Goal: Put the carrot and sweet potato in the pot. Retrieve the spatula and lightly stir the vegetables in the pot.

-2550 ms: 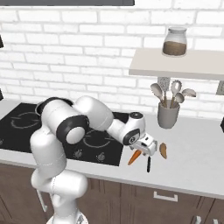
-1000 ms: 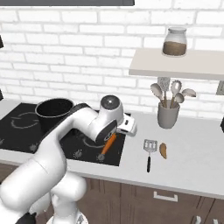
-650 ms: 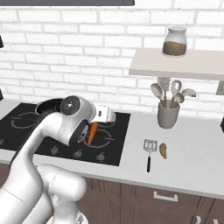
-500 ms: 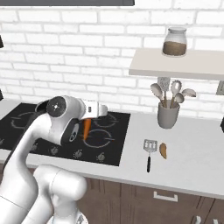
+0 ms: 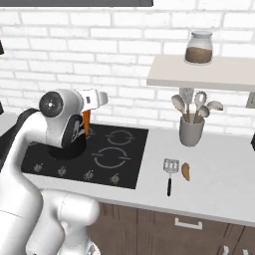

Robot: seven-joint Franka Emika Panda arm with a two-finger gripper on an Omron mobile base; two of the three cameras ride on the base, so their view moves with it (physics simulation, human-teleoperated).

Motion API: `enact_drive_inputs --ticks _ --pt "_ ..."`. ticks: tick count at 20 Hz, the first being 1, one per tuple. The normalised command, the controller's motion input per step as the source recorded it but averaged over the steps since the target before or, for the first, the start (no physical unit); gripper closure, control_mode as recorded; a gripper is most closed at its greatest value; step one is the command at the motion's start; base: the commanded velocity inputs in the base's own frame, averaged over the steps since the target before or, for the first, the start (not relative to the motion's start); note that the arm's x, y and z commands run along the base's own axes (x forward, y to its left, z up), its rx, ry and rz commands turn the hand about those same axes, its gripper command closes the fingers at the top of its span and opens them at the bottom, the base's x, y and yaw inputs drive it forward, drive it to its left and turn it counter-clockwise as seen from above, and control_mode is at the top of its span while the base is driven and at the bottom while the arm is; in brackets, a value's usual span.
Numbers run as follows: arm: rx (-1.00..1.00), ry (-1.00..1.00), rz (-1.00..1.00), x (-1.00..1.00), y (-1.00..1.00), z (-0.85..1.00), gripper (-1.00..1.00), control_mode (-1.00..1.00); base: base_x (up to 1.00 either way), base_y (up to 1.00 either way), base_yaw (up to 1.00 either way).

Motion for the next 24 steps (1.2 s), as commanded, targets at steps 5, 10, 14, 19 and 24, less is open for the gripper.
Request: enact_drive_inputs --ticks 5,10,14,19,24 --pt "0.02 0.02 0.48 0.33 0.66 0.48 1.00 -1.00 0.00 0.00 0.00" --pt "-0.01 0.05 0.46 0.38 0.98 -0.28 1.00 -1.00 0.00 0.00 0.00" --pt "-0.06 0.00 0.29 0.34 0.60 -0.43 1.00 -1.00 0.00 0.00 0.00" --pt "0.00 0.00 0.19 0.43 0.24 -0.19 1.00 -1.00 0.00 0.00 0.00" --pt "0.00 0.01 0.11 0.04 0.36 0.00 1.00 -1.00 0.00 0.00 0.00"
